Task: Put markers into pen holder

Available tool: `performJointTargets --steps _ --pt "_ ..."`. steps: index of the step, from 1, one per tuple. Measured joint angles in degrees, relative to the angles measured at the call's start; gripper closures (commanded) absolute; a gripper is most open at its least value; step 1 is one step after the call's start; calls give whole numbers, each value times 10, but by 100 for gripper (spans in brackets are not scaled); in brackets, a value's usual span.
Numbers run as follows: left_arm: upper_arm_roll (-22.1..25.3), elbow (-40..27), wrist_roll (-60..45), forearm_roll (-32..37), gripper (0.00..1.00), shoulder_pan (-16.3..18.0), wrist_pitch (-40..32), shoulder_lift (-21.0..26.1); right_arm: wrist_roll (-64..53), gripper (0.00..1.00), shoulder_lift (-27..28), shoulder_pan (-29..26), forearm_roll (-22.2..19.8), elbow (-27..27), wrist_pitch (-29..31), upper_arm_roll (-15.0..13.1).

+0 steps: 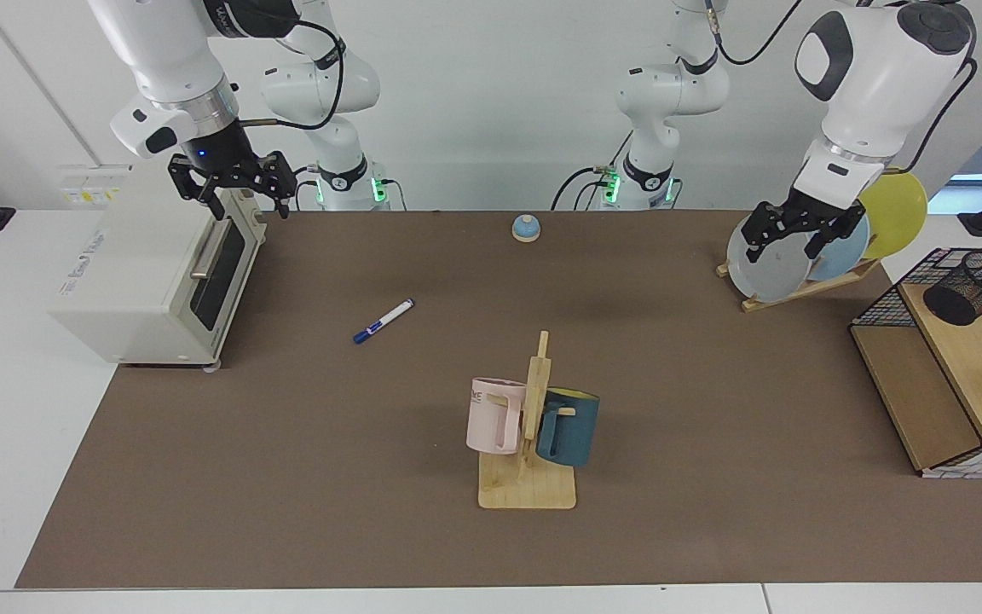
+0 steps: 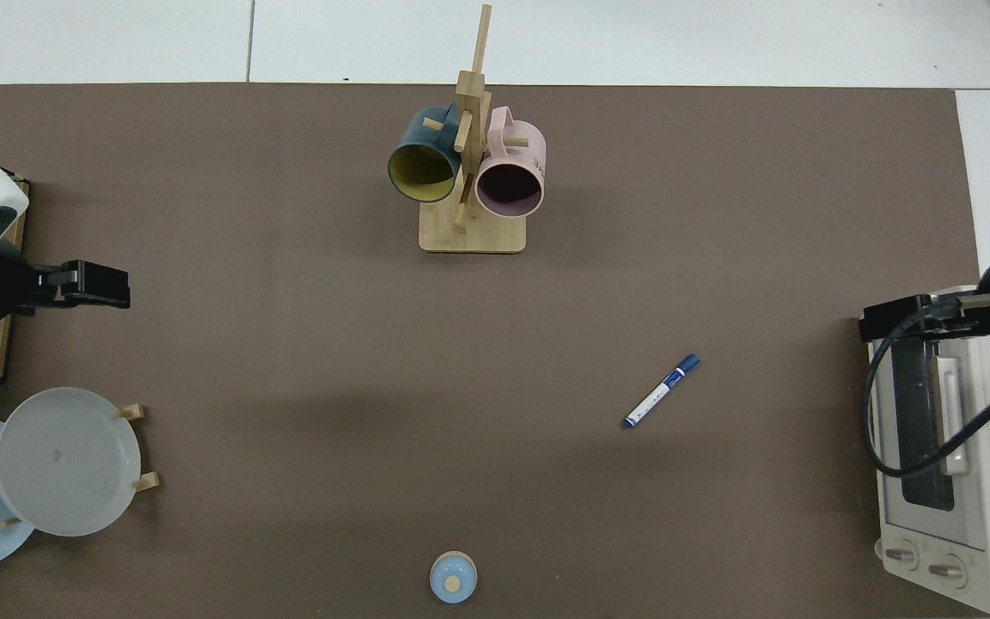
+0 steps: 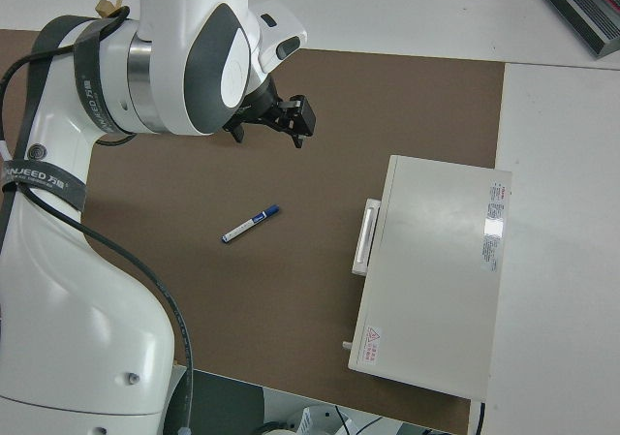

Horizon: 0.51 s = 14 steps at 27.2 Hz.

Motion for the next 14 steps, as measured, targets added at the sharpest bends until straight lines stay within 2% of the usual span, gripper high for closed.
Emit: performJointTargets --steps 14 --pt "0 0 0 0 0 0 0 0 0 0 0 -1 5 -2 17 0"
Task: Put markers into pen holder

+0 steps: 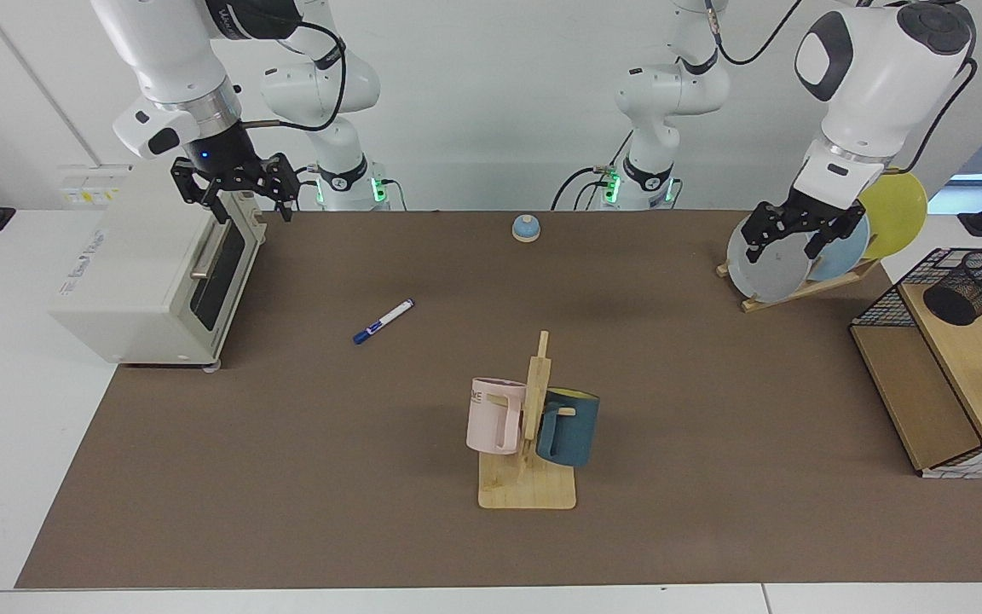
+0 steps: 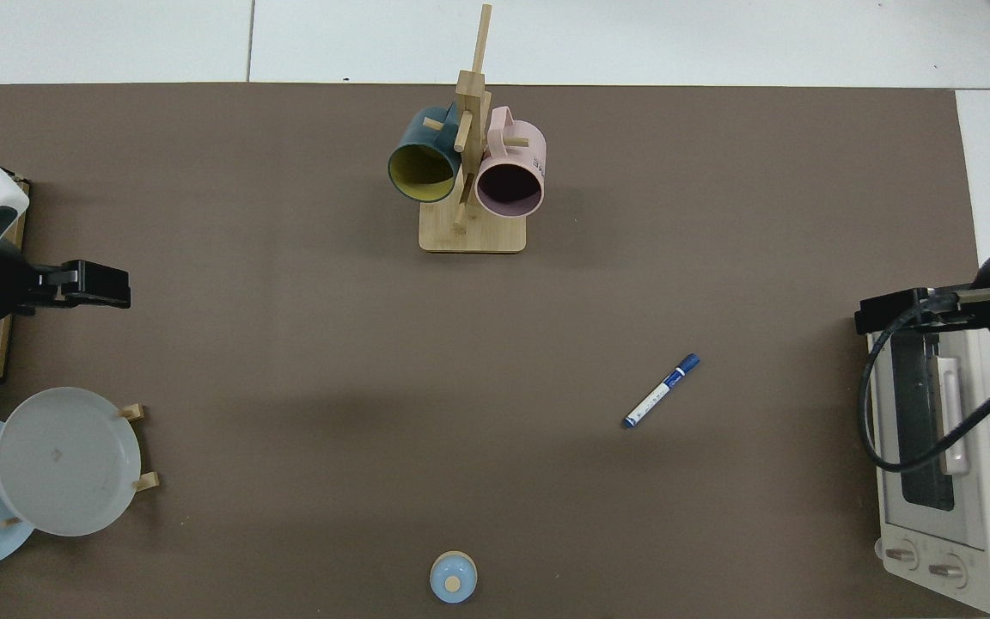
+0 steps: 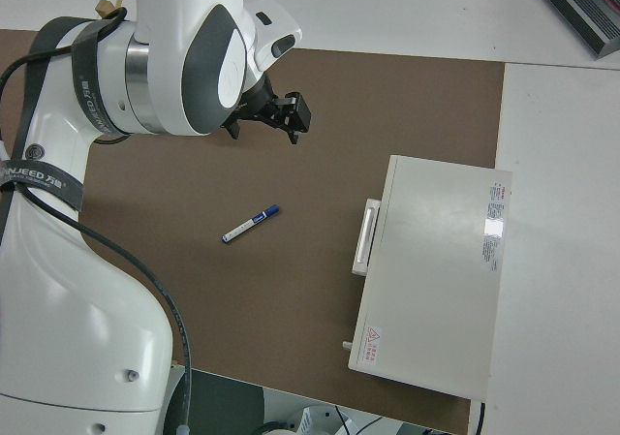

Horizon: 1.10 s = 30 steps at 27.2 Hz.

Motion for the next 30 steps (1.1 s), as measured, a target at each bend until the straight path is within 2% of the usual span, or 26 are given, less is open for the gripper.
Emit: performJointTargets --steps 13,20,26,28,30 --pt "0 0 0 0 0 0 0 0 44 0 0 1 0 -31 20 0" --pt "0 0 0 0 0 0 0 0 180 0 1 23 3 -72 39 7" --pt "0 0 0 0 0 0 0 0 320 0 7 60 4 -119 84 9" --pt "0 0 0 0 0 0 0 0 364 0 13 70 15 -133 102 9" --pt "0 0 0 0 0 0 0 0 406 0 26 75 46 -145 122 10"
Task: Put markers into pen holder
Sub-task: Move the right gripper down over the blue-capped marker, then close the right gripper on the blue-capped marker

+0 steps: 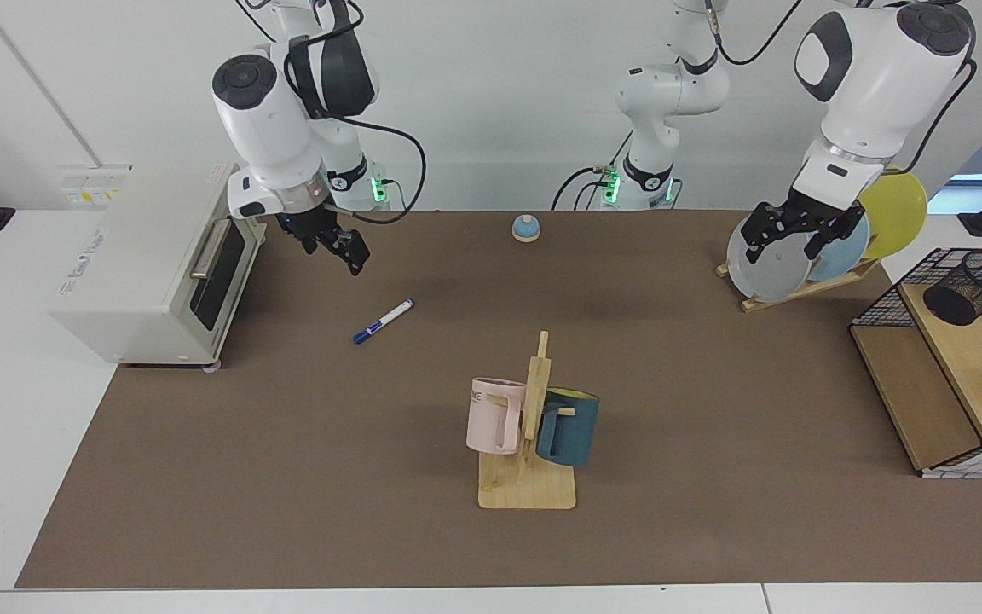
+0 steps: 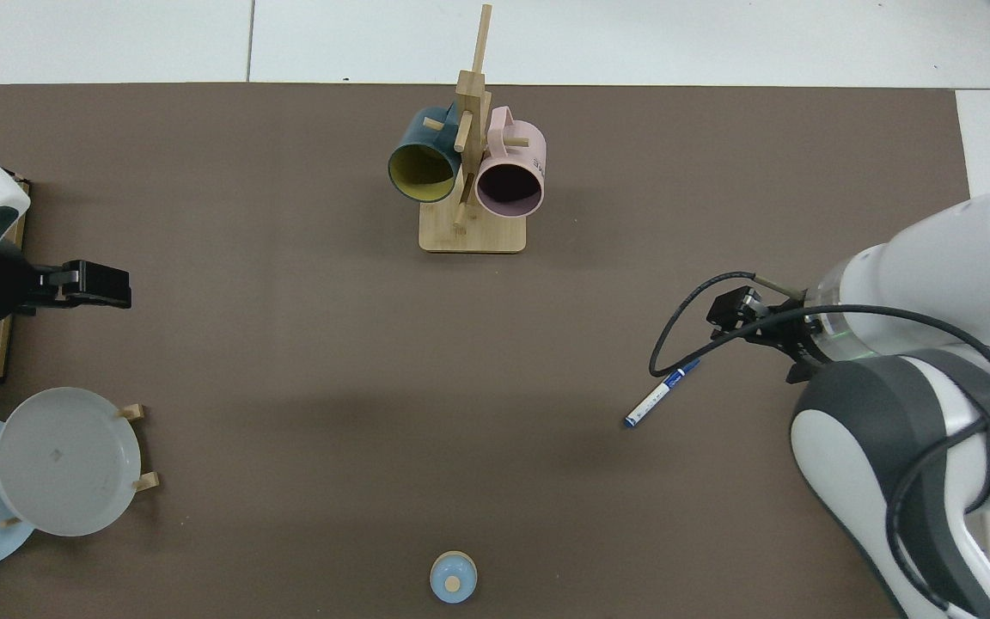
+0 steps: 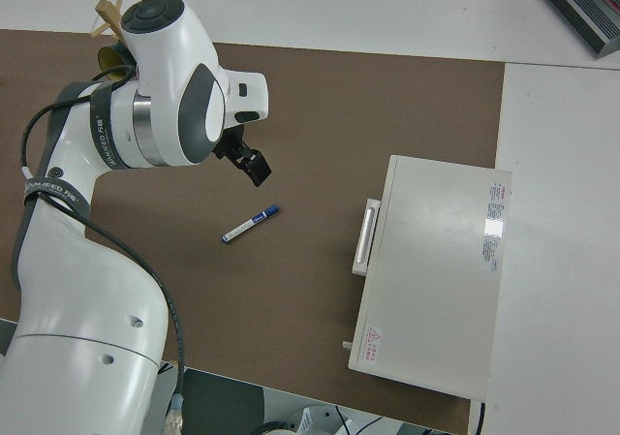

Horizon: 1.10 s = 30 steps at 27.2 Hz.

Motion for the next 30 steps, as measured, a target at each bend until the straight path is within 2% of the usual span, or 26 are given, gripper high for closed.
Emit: performJointTargets --steps 3,7,16,21,30 --pt "0 0 0 0 0 0 0 0 44 0 29 1 49 -11 28 -1" --pt "0 0 0 0 0 0 0 0 67 0 67 1 69 -35 85 -1" --pt "0 0 0 0 0 0 0 0 75 0 91 1 74 -123 181 -2" --pt "0 0 0 0 0 0 0 0 75 0 90 1 74 -150 202 -3" --pt "0 0 0 0 0 0 0 0 74 0 100 0 74 -199 284 -4"
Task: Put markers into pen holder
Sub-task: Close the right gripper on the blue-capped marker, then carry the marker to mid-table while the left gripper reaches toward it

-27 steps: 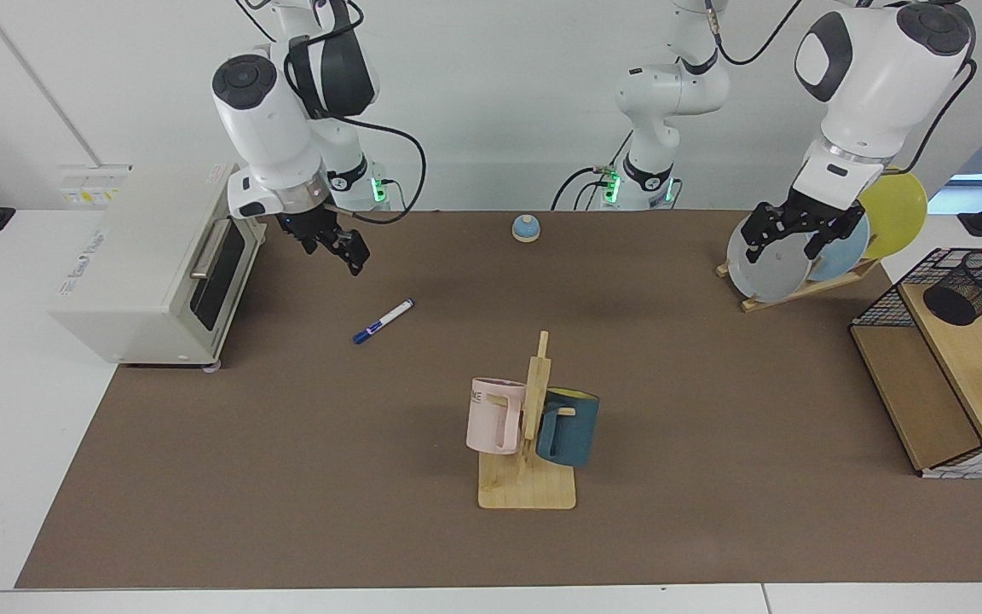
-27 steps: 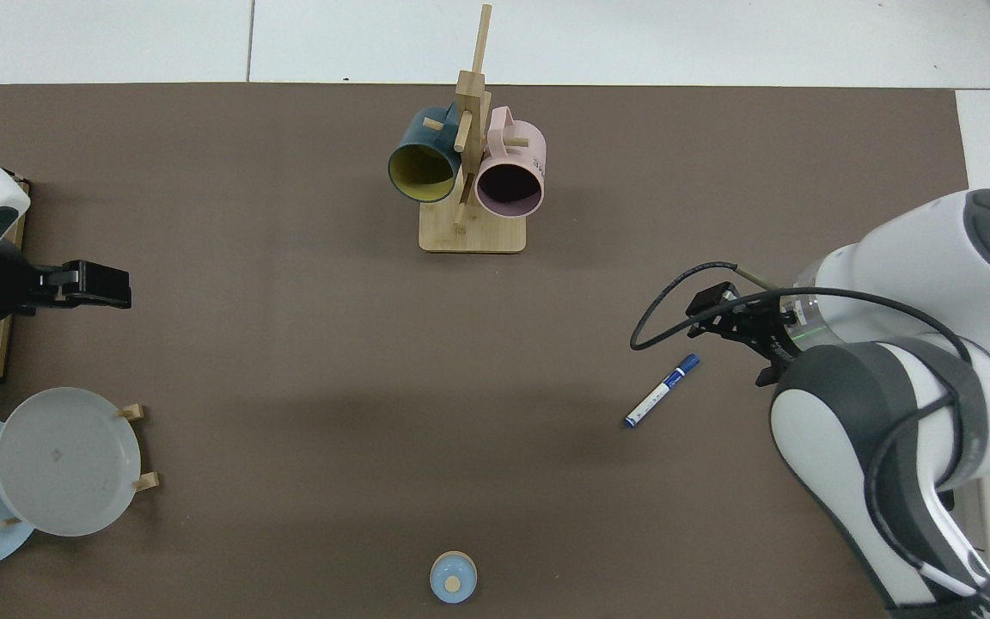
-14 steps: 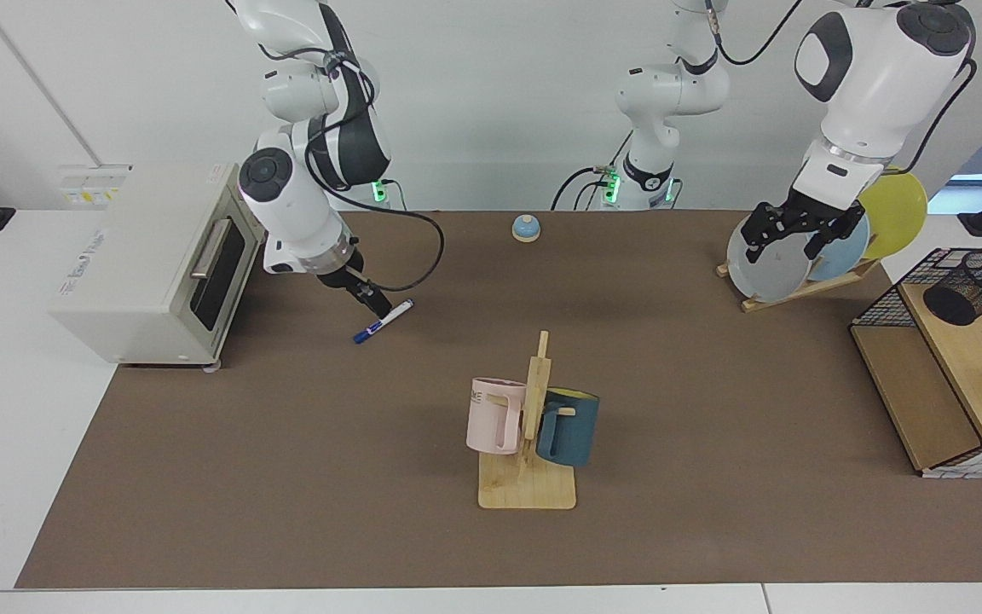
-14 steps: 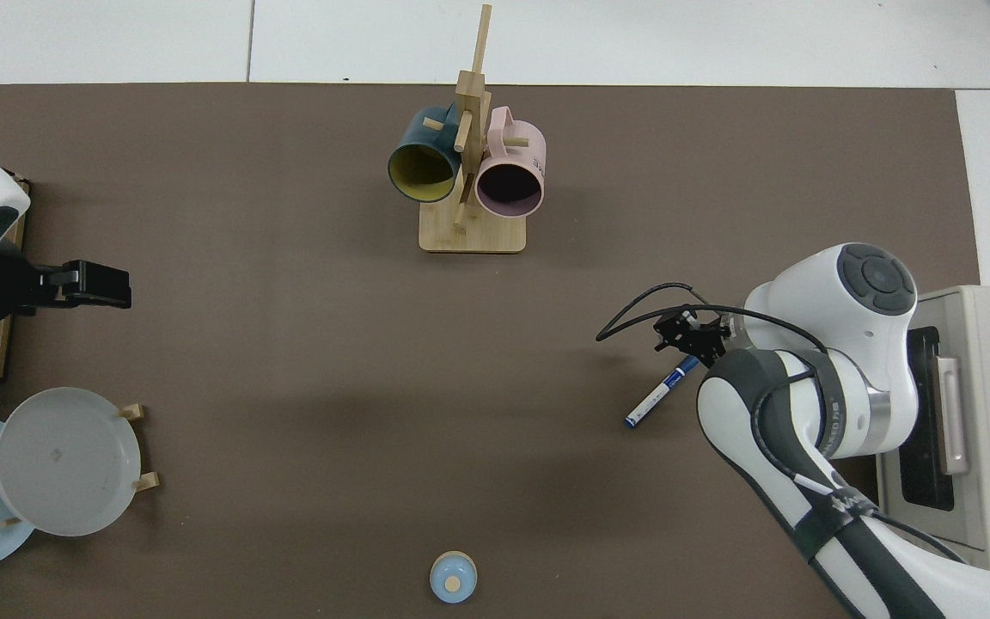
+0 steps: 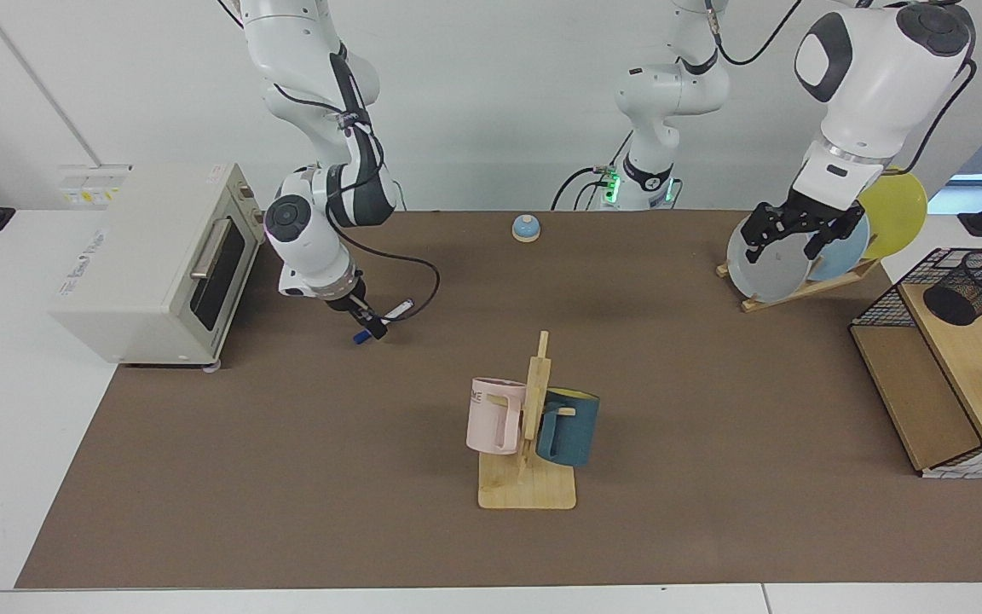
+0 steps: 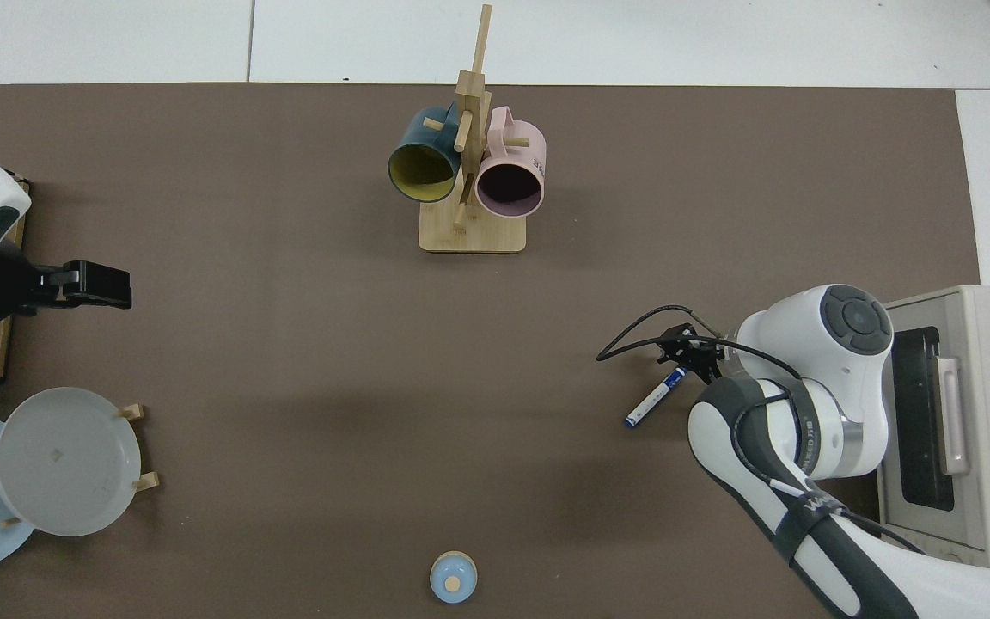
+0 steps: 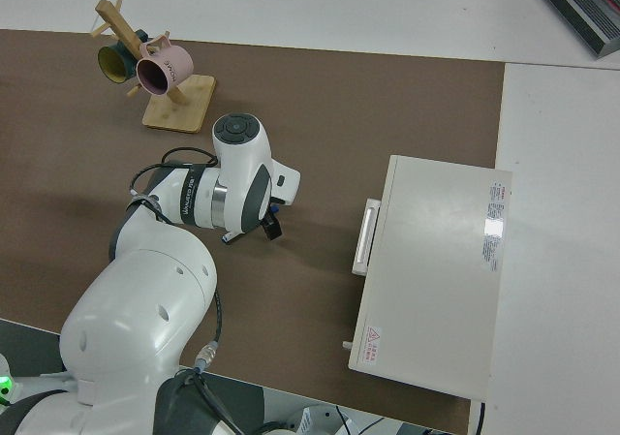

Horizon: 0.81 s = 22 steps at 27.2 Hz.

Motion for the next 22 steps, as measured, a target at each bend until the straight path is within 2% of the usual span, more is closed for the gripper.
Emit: performJointTargets --steps 4,5,7,11,14,22 --pt "0 0 0 0 0 0 0 0 -6 1 7 -1 0 -7 5 0" --pt "0 0 0 0 0 0 0 0 -8 4 8 -2 0 -7 5 0" --pt "0 0 0 0 0 0 0 0 -13 16 9 -5 0 -7 5 0" --pt "0 0 0 0 0 0 0 0 -19 53 9 -5 0 -7 5 0" --pt "0 0 0 0 0 0 0 0 -23 100 9 -5 0 -6 6 1" --pt "0 -1 1 0 0 0 0 0 -55 100 5 -6 0 0 6 1"
